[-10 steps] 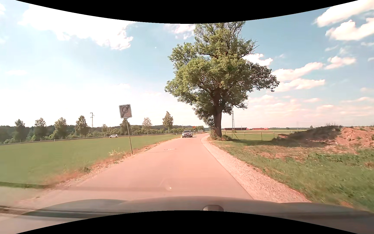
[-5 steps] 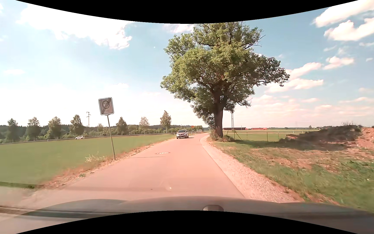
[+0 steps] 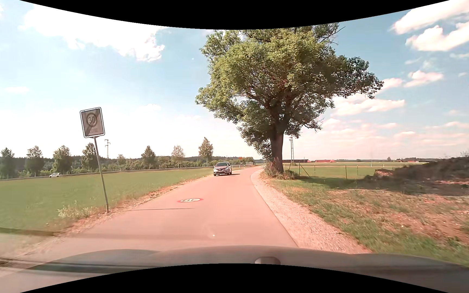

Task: Follow the waypoints while adhering to traffic rules and regulations

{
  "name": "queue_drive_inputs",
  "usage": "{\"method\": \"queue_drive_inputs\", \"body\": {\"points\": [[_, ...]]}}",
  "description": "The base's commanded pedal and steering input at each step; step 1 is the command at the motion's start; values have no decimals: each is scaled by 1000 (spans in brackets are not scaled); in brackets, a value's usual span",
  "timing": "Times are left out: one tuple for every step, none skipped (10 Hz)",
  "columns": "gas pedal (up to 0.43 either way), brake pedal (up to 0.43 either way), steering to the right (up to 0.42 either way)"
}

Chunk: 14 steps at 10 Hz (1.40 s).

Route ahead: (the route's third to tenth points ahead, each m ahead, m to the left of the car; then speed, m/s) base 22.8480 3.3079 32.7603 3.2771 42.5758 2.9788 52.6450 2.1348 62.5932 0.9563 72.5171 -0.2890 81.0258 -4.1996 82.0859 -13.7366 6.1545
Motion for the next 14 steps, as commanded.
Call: {"method": "queue_drive_inputs", "body": {"points": [[169, 0, -5], [157, 0, -6], [150, 0, -6], [138, 0, -7], [138, 0, -7], [130, 0, -8], [118, 0, -10], [110, 0, -13], [110, 0, -15], [110, 0, -18], [110, 0, -19], [110, 0, -17], [110, 0, -15], [110, 0, -13]]}}
